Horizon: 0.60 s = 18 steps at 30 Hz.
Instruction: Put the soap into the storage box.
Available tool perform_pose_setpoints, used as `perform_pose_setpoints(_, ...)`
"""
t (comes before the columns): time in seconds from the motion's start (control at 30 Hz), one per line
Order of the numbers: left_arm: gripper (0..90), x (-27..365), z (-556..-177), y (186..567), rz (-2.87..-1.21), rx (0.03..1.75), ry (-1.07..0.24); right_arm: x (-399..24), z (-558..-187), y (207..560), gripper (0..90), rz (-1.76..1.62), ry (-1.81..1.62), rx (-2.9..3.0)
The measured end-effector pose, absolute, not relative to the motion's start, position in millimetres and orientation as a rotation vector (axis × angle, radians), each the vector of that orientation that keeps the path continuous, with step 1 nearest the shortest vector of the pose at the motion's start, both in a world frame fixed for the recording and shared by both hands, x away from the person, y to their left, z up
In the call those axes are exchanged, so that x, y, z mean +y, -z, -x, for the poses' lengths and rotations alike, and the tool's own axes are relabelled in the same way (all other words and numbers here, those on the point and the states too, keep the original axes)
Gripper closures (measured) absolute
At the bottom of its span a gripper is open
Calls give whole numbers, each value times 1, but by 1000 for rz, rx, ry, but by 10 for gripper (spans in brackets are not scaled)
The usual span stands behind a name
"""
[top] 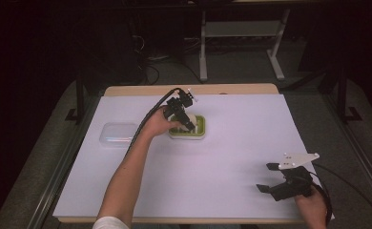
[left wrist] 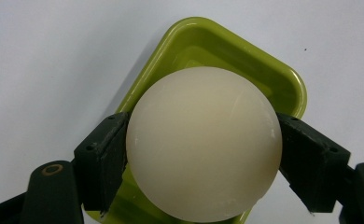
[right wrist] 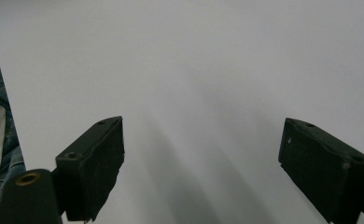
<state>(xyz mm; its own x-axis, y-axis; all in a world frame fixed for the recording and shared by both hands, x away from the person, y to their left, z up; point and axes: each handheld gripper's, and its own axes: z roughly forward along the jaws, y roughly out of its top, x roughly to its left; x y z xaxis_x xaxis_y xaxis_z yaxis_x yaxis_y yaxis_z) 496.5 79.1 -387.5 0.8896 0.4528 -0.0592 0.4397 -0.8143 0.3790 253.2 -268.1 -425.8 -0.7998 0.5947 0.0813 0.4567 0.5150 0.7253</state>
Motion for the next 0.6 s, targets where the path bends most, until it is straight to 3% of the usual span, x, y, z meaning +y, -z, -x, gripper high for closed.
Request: perform_pose_setpoints(0.6, 224, 78, -499, 396, -2703, 683, -26, -268, -253, 426, 135, -908, -1152, 2575)
